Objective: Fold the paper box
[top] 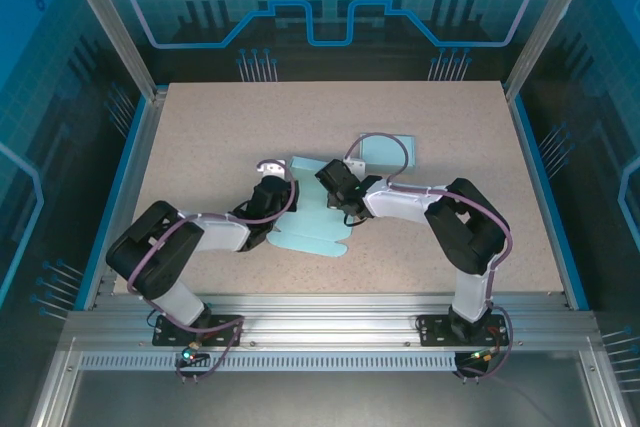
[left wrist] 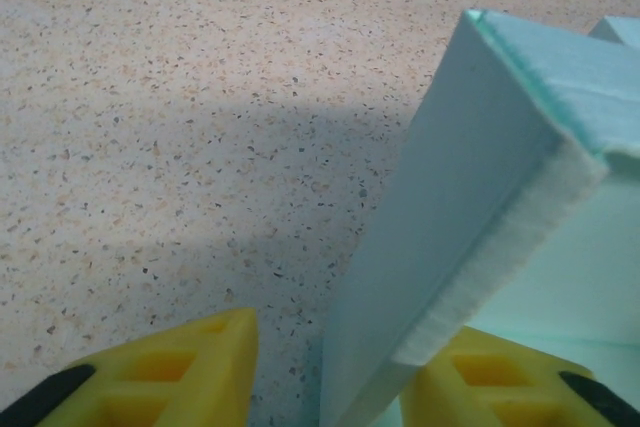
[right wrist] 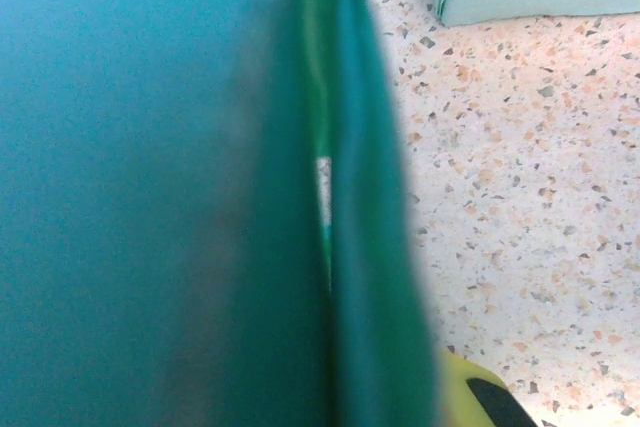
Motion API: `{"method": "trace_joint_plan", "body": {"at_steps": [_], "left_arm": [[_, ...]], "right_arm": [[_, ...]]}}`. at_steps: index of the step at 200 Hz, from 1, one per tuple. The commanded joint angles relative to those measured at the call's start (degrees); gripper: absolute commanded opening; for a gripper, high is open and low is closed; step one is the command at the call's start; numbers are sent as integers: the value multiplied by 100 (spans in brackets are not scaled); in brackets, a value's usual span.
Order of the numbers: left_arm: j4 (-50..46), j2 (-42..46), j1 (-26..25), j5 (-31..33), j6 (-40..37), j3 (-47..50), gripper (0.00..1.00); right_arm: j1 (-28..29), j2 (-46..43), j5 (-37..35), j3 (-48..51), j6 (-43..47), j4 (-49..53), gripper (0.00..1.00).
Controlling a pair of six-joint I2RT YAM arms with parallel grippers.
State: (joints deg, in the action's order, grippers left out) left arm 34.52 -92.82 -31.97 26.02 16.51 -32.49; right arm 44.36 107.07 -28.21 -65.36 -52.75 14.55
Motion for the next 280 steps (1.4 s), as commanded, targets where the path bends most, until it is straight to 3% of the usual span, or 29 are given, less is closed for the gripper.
{"method": "trace_joint_plan", "body": {"at_steps": [1,46,79,102,141,172,219,280], "left_arm": [[-192,-148,-31,529,88,-308,31],[-1126,-255,-55,1812,1105,-740,9],[-1085,-255,-57,1512,1363,-811,11],[-668,-169,-65,984,1196,-649,21],[-93,462,-69,6,809,-148,68],[-594,1326,-73,-401,961,26,93],[-1974,2257,14,-424,585,-302,95],[-3765,2072,309,-1547,104,-1273,92]], "right_arm": [[146,-139,64,-43,-177,73,0],[234,-148,57,21,-362,136,0],[239,-41,59,-23,-426,125,0],[234,24,35,-112,-404,162,0],[118,-21,34,-182,-350,358,0],[-66,-150,182,-268,-221,705,0],[-401,-166,992,-816,428,1823,0],[-1017,411,2485,-1848,1861,3606,0]]}}
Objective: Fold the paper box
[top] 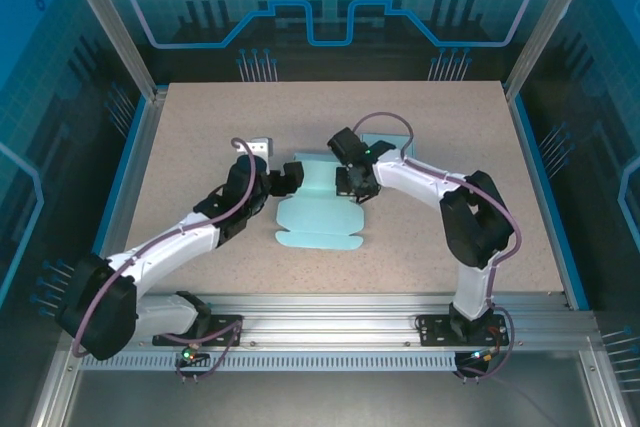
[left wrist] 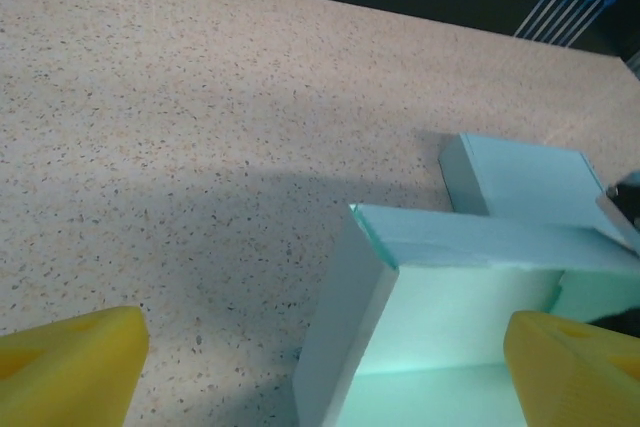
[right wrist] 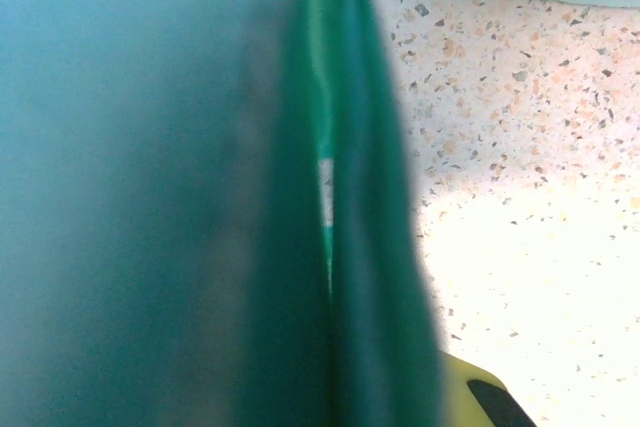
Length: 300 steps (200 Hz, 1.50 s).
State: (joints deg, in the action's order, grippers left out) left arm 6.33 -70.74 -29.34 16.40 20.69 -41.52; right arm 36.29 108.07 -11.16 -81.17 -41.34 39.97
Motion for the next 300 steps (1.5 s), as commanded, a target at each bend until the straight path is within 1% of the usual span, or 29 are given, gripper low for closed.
{"method": "trace_joint_plan", "body": {"at_steps": [1,14,26,47,72,96,116,127,142,174,197,213,224,235,273,281,300], "left_arm": [[-961,-143,49,-599,-317,-386,92],[-1140,-246,57,-757,-362,-501,91],[-1255,-330,56,-918,-406,-582,91],[-1290,-395,57,-1110,-439,-633,89],[-1218,-461,57,-1180,-459,-618,89],[-1191,-554,55,-1190,-483,-646,89],[-1146,-581,60,-1168,-486,-611,89],[-1149,-582,55,-1123,-487,-596,89],[-1160,-583,60,-1071,-522,-577,90],[-1219,-572,59,-928,-597,-590,90],[-1288,-542,55,-755,-614,-585,91],[-1257,-456,59,-545,-566,-498,91],[-1222,-387,70,-457,-526,-448,90],[-1230,-351,88,-499,-522,-427,90],[-1320,-388,132,-499,-466,-402,87],[-1291,-397,140,-515,-435,-378,87],[-1232,-444,187,-585,-395,-337,83]], "right_arm": [[-224,324,803,-277,744,1087,0],[-327,482,1070,-391,979,1366,0],[-335,645,1027,-510,1144,1715,0],[-317,857,652,-693,1346,2246,0],[-333,970,303,-820,1424,2523,0],[-342,1415,-185,-1254,1483,2950,0],[-330,1979,-831,-1757,1431,3406,0],[-318,2307,-1038,-2050,1409,3604,0],[-282,2712,-1166,-2393,1446,3723,0],[-127,3271,-1165,-3119,1736,3850,0],[166,3600,-1253,-3550,2227,3942,0],[359,3783,-1501,-3860,2490,4103,0],[428,3836,-1710,-4057,2557,4241,9],[439,3793,-1821,-4175,2568,4307,17],[427,3181,-1746,-4155,2603,4093,49],[425,3020,-1719,-4153,2613,4031,52],[422,2787,-1643,-4144,2655,3882,53]]}}
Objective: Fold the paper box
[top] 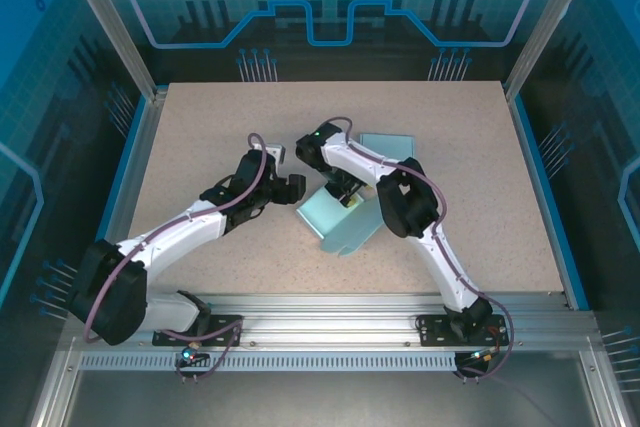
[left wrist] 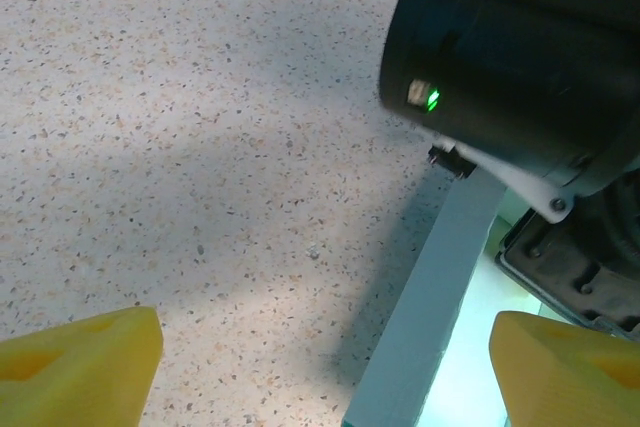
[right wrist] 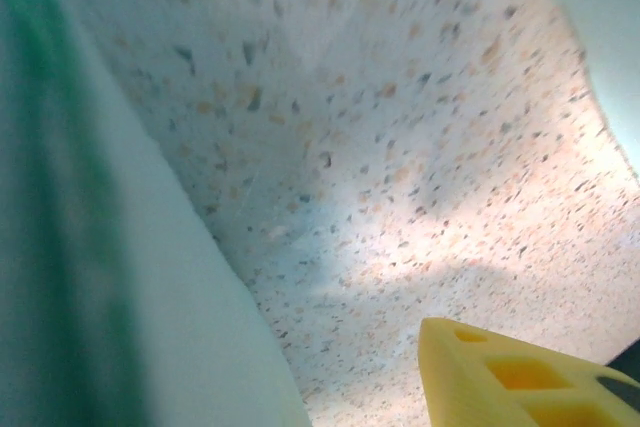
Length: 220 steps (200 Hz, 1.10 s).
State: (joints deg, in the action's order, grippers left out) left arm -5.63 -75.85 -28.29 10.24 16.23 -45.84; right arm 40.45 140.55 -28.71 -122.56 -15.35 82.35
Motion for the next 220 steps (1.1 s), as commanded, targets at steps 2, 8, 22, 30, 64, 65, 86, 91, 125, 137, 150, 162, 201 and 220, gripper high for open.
{"method": "trace_joint_plan", "body": {"at_steps": [2,8,22,30,64,65,86,91,125,137,150,162,201,220], "left_arm": [[-35,63,81,24,55,94,83],[-40,36,90,14,67,93,82],[-30,-5,105,5,73,106,79],[-27,-43,121,-14,91,111,77],[58,-285,181,-126,118,128,66],[65,-292,182,-127,122,133,66],[83,-516,239,-136,124,114,66],[84,-578,260,-132,128,104,66],[113,-994,420,-106,83,2,61],[114,-1148,476,-114,72,-42,58],[117,-1309,506,-132,43,-94,56],[131,-1455,501,-198,30,-128,52],[142,-1778,486,-499,111,-129,49],[128,-1828,470,-693,130,-81,47]], "right_arm": [[7,-481,122,-11,58,-365,54],[-6,-521,178,-36,74,-377,56],[-5,-578,221,-91,94,-384,58],[-7,-614,242,-108,132,-402,61],[-7,-696,350,-339,182,-326,64],[-9,-691,349,-343,182,-325,64],[27,-1135,465,-432,199,-364,66],[32,-1256,486,-443,187,-368,67],[116,-2392,274,-221,-8,-577,78],[130,-2914,90,67,-180,-752,88],[126,-3533,-135,524,-410,-1010,100],[126,-4126,-369,1070,-627,-1282,100],[50,-5765,-1017,3010,-1494,-1883,100],[16,-6345,-1246,3847,-1933,-1950,100]]}}
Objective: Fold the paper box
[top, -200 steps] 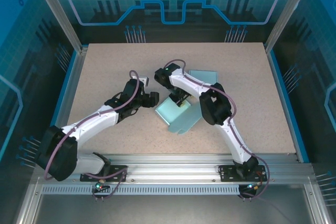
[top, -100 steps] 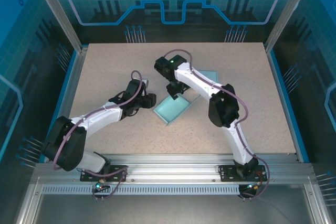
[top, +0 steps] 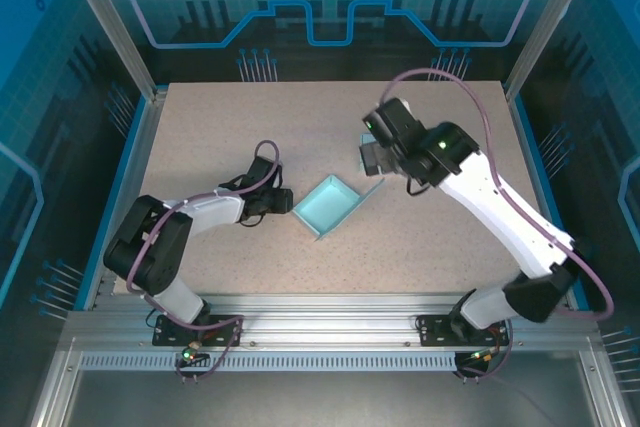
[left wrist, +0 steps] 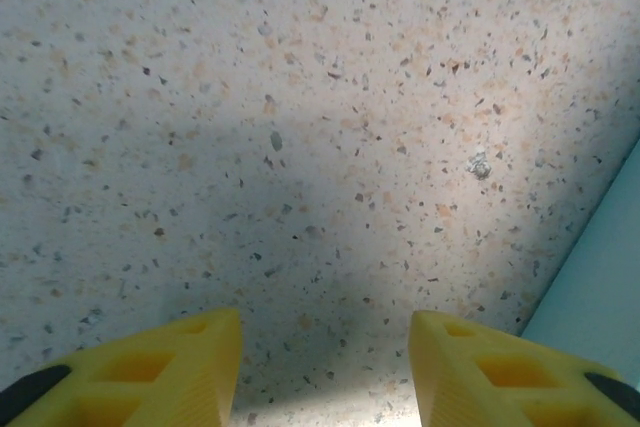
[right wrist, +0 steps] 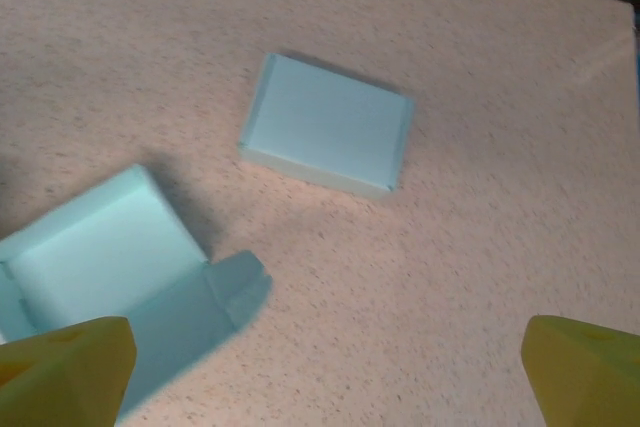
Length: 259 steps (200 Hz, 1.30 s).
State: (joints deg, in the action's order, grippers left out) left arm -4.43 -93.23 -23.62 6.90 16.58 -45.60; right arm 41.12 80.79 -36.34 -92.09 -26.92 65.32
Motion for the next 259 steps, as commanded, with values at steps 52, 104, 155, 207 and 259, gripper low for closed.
{"method": "trace_joint_plan", "body": {"at_steps": [52,104,155,207,259], "left_arm": [[-52,100,-563,-845,370,143,47],[630,245,-1937,-1221,860,295,48],[281,861,-2431,252,157,-70,51],[-127,289,-1886,714,-2363,-1093,60],[-942,-1129,-1651,-505,-3031,-2421,64]], "right_arm": [[-254,-1702,-688,2607,-1918,-516,100],[-558,-2876,-732,3435,-2377,-660,100],[-644,-3671,-745,3636,-2462,-647,100],[-649,-3941,-696,3869,-2550,-871,100],[-658,-3970,-791,3867,-2707,-685,100]]}}
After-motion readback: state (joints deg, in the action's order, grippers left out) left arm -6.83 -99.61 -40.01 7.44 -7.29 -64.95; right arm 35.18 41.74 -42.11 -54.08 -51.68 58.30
